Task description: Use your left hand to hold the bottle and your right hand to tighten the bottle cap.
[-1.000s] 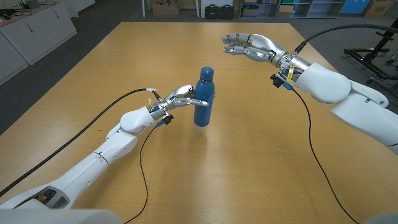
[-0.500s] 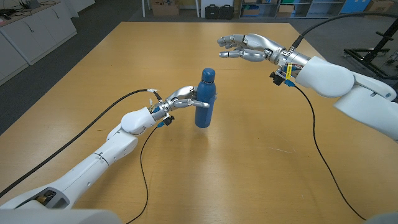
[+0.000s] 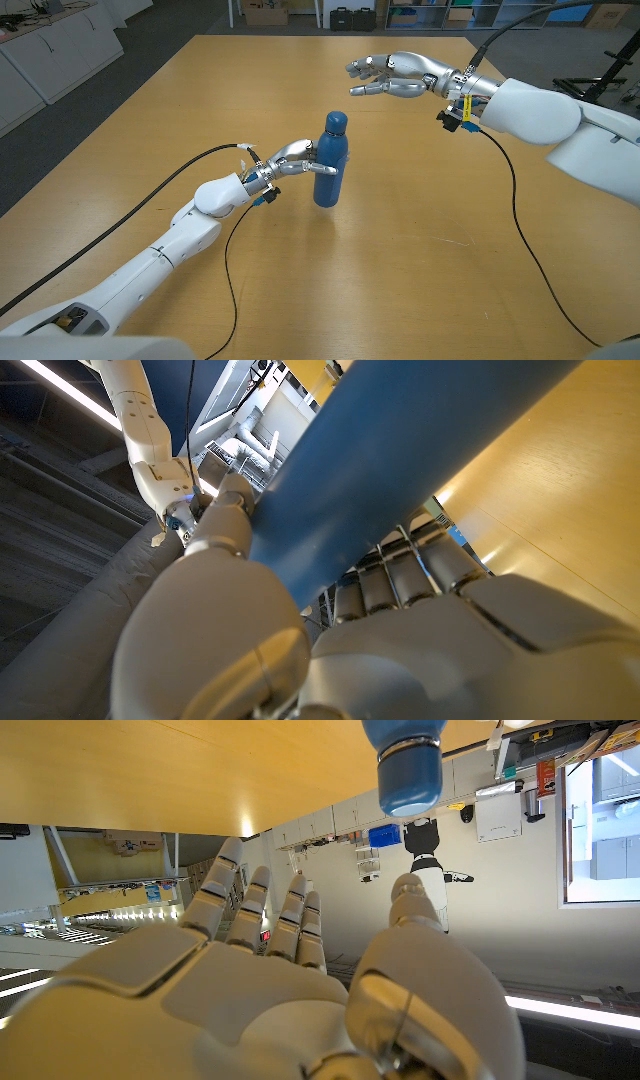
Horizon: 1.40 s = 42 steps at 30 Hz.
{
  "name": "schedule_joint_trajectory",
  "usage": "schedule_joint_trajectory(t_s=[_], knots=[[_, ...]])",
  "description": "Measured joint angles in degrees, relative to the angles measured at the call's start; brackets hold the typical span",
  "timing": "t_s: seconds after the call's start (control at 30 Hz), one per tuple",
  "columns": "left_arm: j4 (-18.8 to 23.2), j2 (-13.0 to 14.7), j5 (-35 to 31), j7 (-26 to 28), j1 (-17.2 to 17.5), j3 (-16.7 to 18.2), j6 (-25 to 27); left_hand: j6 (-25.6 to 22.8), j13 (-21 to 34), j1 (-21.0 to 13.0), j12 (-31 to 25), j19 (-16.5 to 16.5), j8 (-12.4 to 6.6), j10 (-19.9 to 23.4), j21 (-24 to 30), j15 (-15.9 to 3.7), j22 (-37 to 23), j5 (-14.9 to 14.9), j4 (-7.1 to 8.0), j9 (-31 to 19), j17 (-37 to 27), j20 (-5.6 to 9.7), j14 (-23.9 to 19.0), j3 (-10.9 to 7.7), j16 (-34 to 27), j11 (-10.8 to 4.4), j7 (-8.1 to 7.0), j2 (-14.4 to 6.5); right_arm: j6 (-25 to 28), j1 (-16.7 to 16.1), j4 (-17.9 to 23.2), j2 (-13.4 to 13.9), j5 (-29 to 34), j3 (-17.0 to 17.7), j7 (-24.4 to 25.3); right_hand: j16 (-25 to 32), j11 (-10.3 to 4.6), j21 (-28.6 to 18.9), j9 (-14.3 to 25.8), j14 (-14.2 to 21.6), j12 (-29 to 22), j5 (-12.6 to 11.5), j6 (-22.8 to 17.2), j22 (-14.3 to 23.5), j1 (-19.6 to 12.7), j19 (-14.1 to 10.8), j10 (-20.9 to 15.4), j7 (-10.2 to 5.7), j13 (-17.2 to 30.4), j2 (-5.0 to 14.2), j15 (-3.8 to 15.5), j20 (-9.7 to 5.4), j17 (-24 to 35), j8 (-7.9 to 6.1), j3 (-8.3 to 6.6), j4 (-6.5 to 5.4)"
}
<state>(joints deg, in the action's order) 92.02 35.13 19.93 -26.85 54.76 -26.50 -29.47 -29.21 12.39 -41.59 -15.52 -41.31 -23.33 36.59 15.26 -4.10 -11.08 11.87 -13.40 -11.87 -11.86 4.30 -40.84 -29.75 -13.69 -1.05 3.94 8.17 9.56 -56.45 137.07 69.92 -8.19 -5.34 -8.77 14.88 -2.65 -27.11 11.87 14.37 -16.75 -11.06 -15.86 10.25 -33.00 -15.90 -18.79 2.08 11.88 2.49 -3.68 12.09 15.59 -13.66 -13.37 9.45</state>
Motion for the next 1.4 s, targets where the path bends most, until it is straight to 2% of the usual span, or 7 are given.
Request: schedule_joint_trajectory(t_s=[0.43, 0.53, 1.0, 1.4], knots=[[0.04, 0.06, -0.3, 0.2, 0.01, 0.05, 0.09, 0.0, 0.0, 0.0, 0.01, 0.0, 0.05, 0.0, 0.0, 0.0, 0.01, -0.02, 0.0, 0.01, 0.0, 0.0, 0.01, 0.0, 0.0, 0.0, 0.0, 0.0, 4.52, 4.68, 3.15, 3.26, 1.3, -1.25, -4.43, 0.43, -0.79, 0.5, 0.0, 0.41, 0.0, 0.0, -1.12, 0.0, -0.22, 0.0, -0.48, -1.18, 0.0, -0.22, 0.41, -0.01, 0.0, -0.05, 0.19, -0.19], [0.12, 0.09, -0.37, 0.23, 0.01, 0.05, 0.25, 0.0, 0.0, 0.0, 0.01, 0.0, 0.06, 0.0, 0.0, 0.01, 0.01, -0.02, 0.0, 0.01, 0.0, 0.0, 0.01, 0.0, 0.0, 0.0, -0.01, 0.0, 5.24, 5.9, 3.64, 3.7, 1.59, -1.92, -5.55, 0.43, -1.48, 0.5, -0.01, 0.41, 0.0, 0.0, -1.02, 0.3, -0.22, 0.0, -0.57, -1.69, 0.08, -0.22, 0.41, -0.01, 0.26, -0.05, 0.24, -0.24], [0.69, 0.23, -1.3, 0.62, -0.12, -0.23, 0.77, 0.02, -0.01, 0.0, 0.16, -0.11, 0.17, 0.31, 0.23, 0.12, 0.02, 0.23, -0.2, 0.02, 0.01, -0.12, -0.1, -0.2, 0.39, 0.31, -0.02, 0.0, 7.71, 11.98, 5.72, 4.19, 3.28, -5.43, -11.61, 0.43, -1.8, 0.49, -0.01, 1.32, -0.22, 0.0, -1.35, 0.29, -0.52, -0.13, -0.88, -2.63, 0.27, -0.52, 0.91, 0.12, 0.26, -0.05, 0.24, -0.23], [0.79, 0.22, -1.69, 0.82, -0.28, -0.37, 1.06, -0.2, -0.01, 0.0, 0.17, -0.11, 0.0, 0.31, 0.23, -0.01, 0.02, 0.21, -0.19, 0.02, 0.01, -0.11, -0.22, -0.19, 0.39, 0.31, 0.2, 0.0, 9.4, 15.83, 7.37, 3.82, 5.1, -7.6, -15.87, 0.88, -2.51, 0.49, 0.08, 1.87, -0.65, -0.39, -2.35, 0.29, -1.36, -0.75, -1.59, -3.63, 0.53, -0.59, 1.45, 0.1, 0.26, -0.43, 0.24, -0.23]])
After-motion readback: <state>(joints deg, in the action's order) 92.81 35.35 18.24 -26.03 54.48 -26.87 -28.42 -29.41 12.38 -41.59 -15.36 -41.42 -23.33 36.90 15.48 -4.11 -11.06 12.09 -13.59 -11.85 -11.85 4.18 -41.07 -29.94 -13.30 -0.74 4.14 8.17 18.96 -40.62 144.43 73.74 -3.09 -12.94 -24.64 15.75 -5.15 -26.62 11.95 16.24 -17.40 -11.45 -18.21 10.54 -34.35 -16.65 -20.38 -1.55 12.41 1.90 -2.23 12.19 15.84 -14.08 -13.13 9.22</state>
